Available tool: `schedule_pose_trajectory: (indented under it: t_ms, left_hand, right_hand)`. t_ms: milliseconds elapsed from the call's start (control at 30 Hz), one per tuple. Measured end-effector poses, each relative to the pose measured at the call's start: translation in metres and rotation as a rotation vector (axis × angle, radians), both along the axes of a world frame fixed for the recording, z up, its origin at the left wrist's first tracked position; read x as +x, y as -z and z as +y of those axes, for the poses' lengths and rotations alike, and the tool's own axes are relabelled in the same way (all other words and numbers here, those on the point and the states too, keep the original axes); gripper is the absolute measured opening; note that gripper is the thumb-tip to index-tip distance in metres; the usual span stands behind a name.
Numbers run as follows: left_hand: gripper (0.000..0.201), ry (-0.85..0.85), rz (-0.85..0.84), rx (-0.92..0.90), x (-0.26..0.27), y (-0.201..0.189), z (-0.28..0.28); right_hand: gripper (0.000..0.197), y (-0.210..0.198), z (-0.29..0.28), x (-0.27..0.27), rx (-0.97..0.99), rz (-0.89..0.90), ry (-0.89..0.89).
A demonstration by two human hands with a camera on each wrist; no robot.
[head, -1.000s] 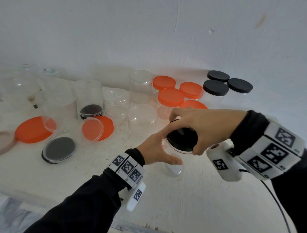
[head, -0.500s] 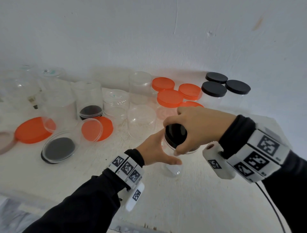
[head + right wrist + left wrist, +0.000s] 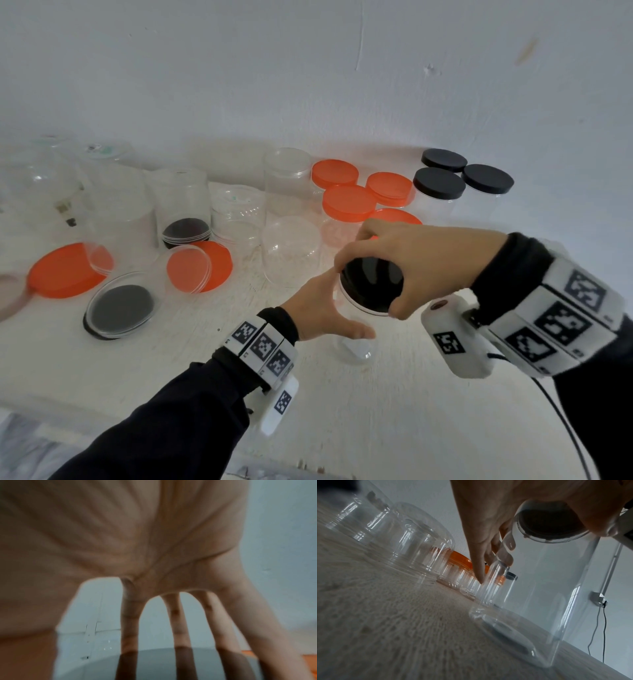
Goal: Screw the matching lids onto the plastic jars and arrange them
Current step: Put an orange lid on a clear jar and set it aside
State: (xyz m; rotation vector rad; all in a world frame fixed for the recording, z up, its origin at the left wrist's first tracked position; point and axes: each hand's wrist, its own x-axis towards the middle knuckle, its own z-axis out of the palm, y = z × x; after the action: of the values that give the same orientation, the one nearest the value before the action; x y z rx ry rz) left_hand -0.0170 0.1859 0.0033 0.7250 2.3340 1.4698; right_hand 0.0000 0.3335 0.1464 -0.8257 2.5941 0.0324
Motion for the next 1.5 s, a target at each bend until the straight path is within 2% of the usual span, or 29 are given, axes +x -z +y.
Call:
schedule_pose_trajectory:
  t_ms: [467, 600, 733, 833, 900, 967, 1000, 1067, 1200, 1333, 1400, 1500]
  left_hand:
    - [0.071, 0.018, -0.001, 0.011, 0.004, -0.005, 0.000]
    - [0.076, 0.011, -0.007, 0.067, 0.005, -0.004, 0.003]
    - [0.079, 0.004, 0.000, 0.070, 0.007, -0.003, 0.004]
    - [0.080, 0.002, -0.007, 0.047, 0.005, -0.003, 0.003]
    - [0.078, 0.002, 0.012, 0.036, 0.003, -0.001, 0.002]
    - [0.078, 0.001, 0.031, 0.016, 0.004, -0.001, 0.002]
    - [0.081, -0.001, 0.038, 0.008, 0.004, -0.001, 0.002]
    - [0.080, -0.004, 0.038, 0.002, 0.003, -0.001, 0.003]
    - [0.076, -0.017, 0.044, 0.036, 0.004, -0.001, 0.002]
    - [0.081, -0.018, 0.026, 0.058, 0.006, -0.002, 0.004]
    - [0.083, -0.014, 0.028, 0.062, 0.005, -0.001, 0.004]
    - [0.077, -0.017, 0.059, 0.032, 0.004, 0.001, 0.003]
  right_hand:
    - [0.065, 0.015, 0.000, 0.003, -0.037, 0.218, 0.020]
    - [0.060, 0.026, -0.003, 0.005, -0.051, 0.329, 0.091]
    - [0.064, 0.033, -0.004, 0.009, -0.064, 0.413, 0.159]
    - [0.072, 0.025, -0.001, 0.009, 0.034, 0.371, 0.132]
    - [0.075, 0.015, 0.004, 0.008, 0.070, 0.202, 0.077]
    - [0.079, 0.005, 0.008, 0.009, 0.022, 0.018, 0.022]
    - [0.078, 0.003, 0.009, 0.008, 0.006, -0.007, -0.007]
    - [0.073, 0.004, 0.007, 0.003, -0.002, 0.044, -0.024]
    - [0.064, 0.014, 0.001, 0.001, -0.018, 0.192, 0.056]
    - [0.066, 0.022, -0.003, 0.009, -0.009, 0.364, 0.128]
    - [0.072, 0.017, -0.001, 0.010, 0.047, 0.307, 0.118]
    - [0.081, 0.008, 0.003, 0.009, 0.046, 0.037, 0.049]
